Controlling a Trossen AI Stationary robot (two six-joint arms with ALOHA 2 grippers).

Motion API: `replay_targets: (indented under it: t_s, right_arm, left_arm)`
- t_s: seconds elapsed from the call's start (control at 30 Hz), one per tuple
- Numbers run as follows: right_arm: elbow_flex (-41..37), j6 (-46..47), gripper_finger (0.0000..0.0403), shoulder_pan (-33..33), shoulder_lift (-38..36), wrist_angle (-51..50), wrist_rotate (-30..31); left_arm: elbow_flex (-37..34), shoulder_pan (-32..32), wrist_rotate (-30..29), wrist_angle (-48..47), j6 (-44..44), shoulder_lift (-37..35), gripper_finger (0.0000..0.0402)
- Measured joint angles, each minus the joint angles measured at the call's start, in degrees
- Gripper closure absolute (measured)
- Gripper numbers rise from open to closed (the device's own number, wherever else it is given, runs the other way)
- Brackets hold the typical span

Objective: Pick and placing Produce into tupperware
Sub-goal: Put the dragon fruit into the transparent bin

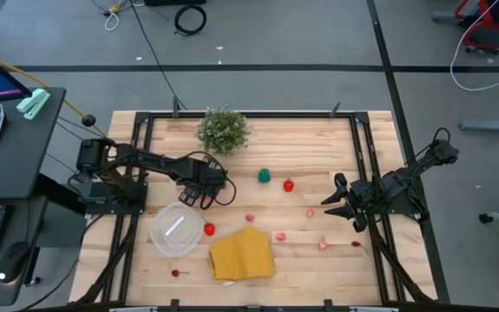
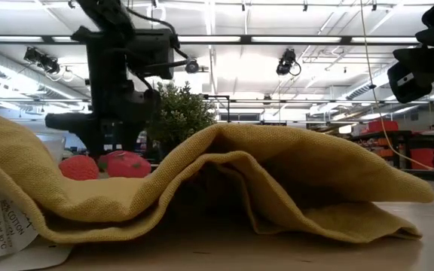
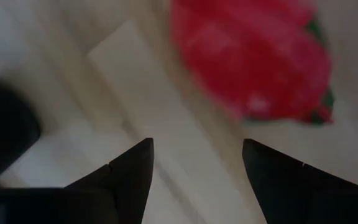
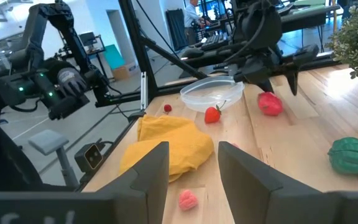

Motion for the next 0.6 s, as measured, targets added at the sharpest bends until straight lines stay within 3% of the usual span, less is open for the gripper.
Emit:
replay_targets:
  t_s: [0.3,0.37,0.5,0.6]
  right_arm:
    - [-0.01,-0.01,0.0257,0.00,0.02,-0.01,0.01]
    - [-0.01,-0.01,0.0257,0.02,0.01,-0.01,0.01]
    - [0.00,0.00,0.0257,0.00,0.02,-0.02,0.00]
    - [-0.02,0.00,0.0257,0.01,0.01,-0.02,0.01]
  left_arm:
    - [15.14,0.52,-0.36,-19.66,-20.76,-0.01,0.0156]
    - [18.74,0.54,3.13,-20.41,-24.30,-0.04,0.0160]
    - [22.60,0.50,15.44,-19.41,-31.72,-0.06,0.0163]
    - [21.96,-0.38,16.96,-18.81,-35.10,-0.09,0.0158]
